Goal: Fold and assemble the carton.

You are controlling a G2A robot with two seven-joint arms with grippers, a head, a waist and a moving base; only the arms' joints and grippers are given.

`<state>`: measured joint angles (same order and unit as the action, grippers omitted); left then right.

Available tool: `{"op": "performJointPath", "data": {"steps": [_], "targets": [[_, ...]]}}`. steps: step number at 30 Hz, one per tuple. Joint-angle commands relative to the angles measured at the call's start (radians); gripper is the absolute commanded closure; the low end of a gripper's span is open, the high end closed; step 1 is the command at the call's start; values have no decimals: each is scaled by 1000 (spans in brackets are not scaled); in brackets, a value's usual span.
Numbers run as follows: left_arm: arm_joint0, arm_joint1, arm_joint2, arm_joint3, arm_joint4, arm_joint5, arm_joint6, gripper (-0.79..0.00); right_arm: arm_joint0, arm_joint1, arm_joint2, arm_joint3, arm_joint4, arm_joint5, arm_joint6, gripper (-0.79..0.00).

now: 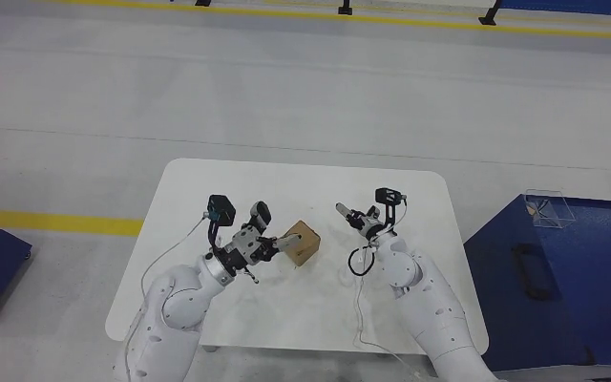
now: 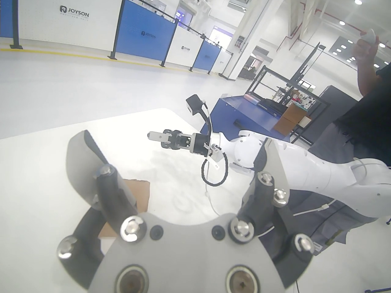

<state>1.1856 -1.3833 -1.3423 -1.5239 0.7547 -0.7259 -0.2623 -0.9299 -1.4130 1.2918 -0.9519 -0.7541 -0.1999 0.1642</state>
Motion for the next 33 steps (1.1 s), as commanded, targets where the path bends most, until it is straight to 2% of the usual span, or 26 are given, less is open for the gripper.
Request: {"op": "performJointPath", "data": {"steps": [1, 3, 4, 6, 8, 10, 12, 15, 19, 23, 33], "targets": [[0, 0, 0, 0, 1, 0, 0, -785, 0, 0, 0, 0, 0, 0, 0, -785], [0, 0, 0, 0, 1, 0, 0, -785, 0, 0, 0, 0, 0, 0, 0, -785], [-6, 2, -5, -29, 34, -11, 13, -785, 0, 0, 0, 0, 0, 0, 0, -785], [-8, 9, 11, -75, 206, -61, 13, -785, 0, 0, 0, 0, 0, 0, 0, -785], [-54, 19, 36, -83, 352, -165, -35, -785, 0, 0, 0, 0, 0, 0, 0, -785], [-97, 26, 67, -68, 516, -213, -56, -785, 0, 0, 0, 0, 0, 0, 0, -785], [-133, 29, 104, -21, 636, -247, -31, -785, -8, 3, 10, -13, 7, 18, 11, -785], [-177, 24, 130, 100, 694, -173, 74, -785, -15, 7, 33, -34, 30, 36, 11, -785], [-236, 13, 194, 236, 798, -29, 148, -785, -22, 10, 41, -48, 34, 38, 20, -785], [-266, -2, 241, 349, 789, 55, 200, -785, -22, 10, 41, -48, 34, 38, 20, -785], [-307, -24, 319, 466, 788, 152, 192, -785, -22, 10, 41, -48, 34, 38, 20, -785]]}}
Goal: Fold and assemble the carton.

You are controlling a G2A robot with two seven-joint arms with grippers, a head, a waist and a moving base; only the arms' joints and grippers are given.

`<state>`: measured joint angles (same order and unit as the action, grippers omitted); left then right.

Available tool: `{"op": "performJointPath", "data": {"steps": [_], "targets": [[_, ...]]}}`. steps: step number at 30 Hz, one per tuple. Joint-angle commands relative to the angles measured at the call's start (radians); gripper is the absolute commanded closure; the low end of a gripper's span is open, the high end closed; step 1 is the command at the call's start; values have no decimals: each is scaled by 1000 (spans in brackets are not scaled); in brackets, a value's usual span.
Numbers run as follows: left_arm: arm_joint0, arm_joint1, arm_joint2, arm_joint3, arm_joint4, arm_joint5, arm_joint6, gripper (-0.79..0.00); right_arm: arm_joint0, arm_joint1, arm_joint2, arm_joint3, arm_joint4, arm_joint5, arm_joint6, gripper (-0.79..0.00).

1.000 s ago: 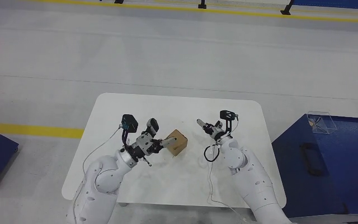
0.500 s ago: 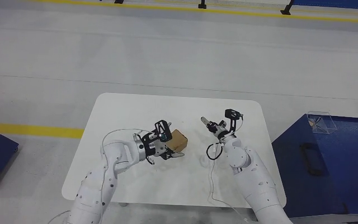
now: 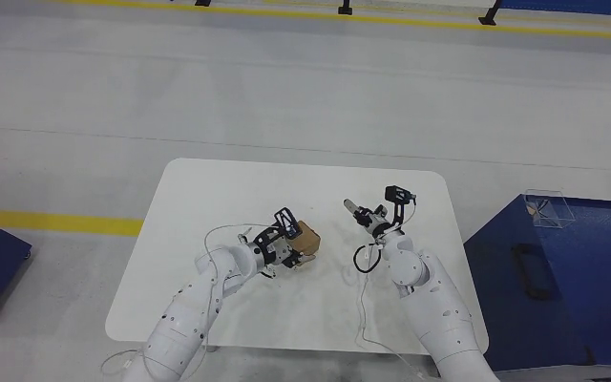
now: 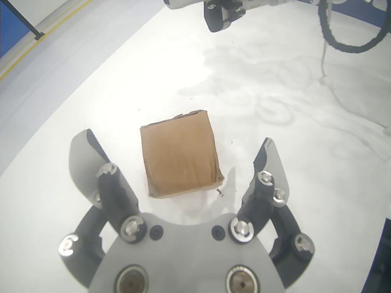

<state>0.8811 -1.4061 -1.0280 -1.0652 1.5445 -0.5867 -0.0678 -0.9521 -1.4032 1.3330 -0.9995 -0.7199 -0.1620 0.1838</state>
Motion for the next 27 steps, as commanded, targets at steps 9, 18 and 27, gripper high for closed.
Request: {"op": "performJointPath", "data": {"steps": [9, 18, 27], "targets": [[-29, -10, 29, 69, -6, 43, -17, -776, 0, 0, 0, 0, 0, 0, 0, -785], [-48, -16, 54, 104, -3, 40, -29, -145, 0, 0, 0, 0, 0, 0, 0, -785], [-35, -14, 39, 54, -63, 27, -53, 0, 0, 0, 0, 0, 0, 0, 0, -785]]}}
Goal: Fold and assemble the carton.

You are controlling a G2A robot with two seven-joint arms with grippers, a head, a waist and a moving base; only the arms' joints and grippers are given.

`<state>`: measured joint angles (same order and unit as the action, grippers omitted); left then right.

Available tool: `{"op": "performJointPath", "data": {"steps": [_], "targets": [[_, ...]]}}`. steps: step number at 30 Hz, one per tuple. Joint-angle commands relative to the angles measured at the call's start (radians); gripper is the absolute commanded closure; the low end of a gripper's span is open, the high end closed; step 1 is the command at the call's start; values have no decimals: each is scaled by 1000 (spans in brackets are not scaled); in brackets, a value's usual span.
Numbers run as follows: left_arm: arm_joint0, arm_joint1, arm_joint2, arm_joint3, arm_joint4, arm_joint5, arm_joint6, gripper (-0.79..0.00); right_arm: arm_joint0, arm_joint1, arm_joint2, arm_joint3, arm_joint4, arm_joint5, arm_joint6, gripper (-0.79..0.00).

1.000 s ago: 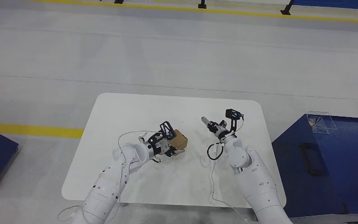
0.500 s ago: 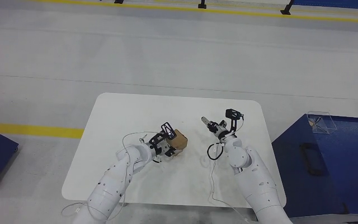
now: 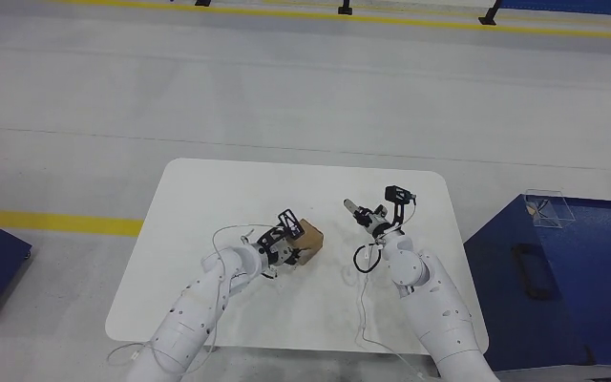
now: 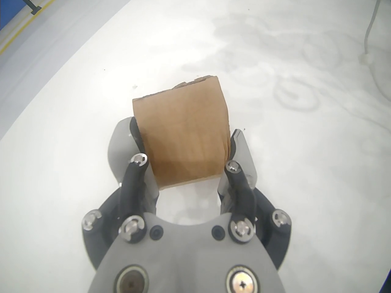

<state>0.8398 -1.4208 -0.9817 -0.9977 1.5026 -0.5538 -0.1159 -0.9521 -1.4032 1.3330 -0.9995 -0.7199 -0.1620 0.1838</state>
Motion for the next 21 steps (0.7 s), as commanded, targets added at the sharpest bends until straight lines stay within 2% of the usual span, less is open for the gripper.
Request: {"op": "performJointPath", "data": {"steps": [1, 4, 7, 11, 13, 16, 19, 20, 21], "targets": [[14, 2, -20, -29, -62, -25, -12, 0, 0, 0, 0, 0, 0, 0, 0, -785], [36, 7, -70, -54, -249, -127, -60, 0, 0, 0, 0, 0, 0, 0, 0, -785], [43, 9, -99, -52, -442, -226, -156, 0, 0, 0, 0, 0, 0, 0, 0, -785], [23, 3, -95, 12, -759, -330, -340, 0, 0, 0, 0, 0, 0, 0, 0, -785], [-9, 0, -84, 66, -883, -321, -453, 0, 0, 0, 0, 0, 0, 0, 0, -785], [-57, -5, -64, 140, -965, -264, -568, 0, 0, 0, 0, 0, 0, 0, 0, -785], [-91, -11, -38, 207, -996, -239, -626, -9, 0, 0, 0, 0, 0, 0, 0, -785], [-102, -14, -29, 229, -997, -227, -638, -58, 0, 0, 0, 0, 0, 0, 0, -785], [-111, -17, -21, 249, -1000, -226, -642, -58, 0, 0, 0, 0, 0, 0, 0, -785]]}}
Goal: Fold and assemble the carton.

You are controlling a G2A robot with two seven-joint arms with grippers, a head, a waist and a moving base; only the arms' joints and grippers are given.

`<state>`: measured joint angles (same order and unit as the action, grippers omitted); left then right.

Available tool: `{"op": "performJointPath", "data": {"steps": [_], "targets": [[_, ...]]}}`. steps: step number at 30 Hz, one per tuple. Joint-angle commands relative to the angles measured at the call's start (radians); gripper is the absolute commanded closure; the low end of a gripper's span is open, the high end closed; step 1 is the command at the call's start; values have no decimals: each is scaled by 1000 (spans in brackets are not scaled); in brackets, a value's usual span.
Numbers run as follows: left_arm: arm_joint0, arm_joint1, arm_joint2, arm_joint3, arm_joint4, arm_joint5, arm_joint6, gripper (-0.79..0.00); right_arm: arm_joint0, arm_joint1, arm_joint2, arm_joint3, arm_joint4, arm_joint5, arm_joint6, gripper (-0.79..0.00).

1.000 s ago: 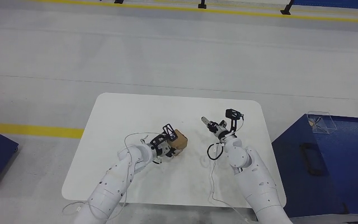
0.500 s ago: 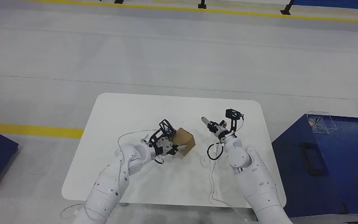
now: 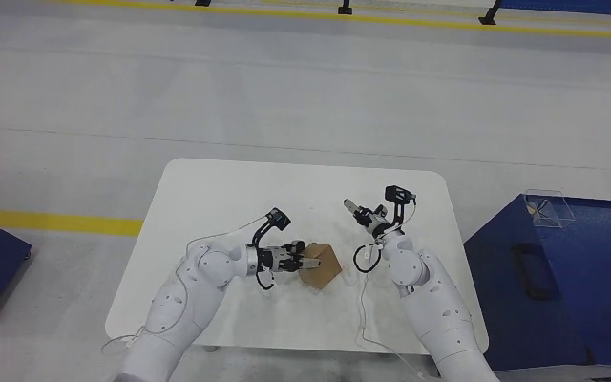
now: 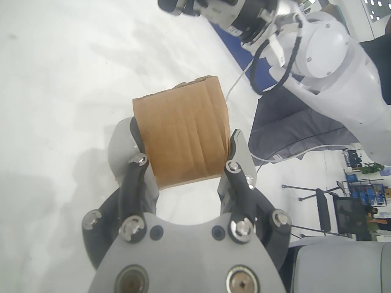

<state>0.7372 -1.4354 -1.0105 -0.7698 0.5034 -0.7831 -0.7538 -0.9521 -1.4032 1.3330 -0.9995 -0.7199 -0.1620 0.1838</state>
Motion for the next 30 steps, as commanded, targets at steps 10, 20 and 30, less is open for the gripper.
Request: {"op": "performJointPath", "data": {"steps": [10, 20, 30], "targets": [[-67, -3, 32, 124, 76, 19, 106, -785, 0, 0, 0, 0, 0, 0, 0, -785], [11, 44, -7, -140, 373, 153, 392, -616, 0, 0, 0, 0, 0, 0, 0, -785], [252, 93, 27, -627, 936, 324, 573, 0, 0, 0, 0, 0, 0, 0, 0, -785]]}}
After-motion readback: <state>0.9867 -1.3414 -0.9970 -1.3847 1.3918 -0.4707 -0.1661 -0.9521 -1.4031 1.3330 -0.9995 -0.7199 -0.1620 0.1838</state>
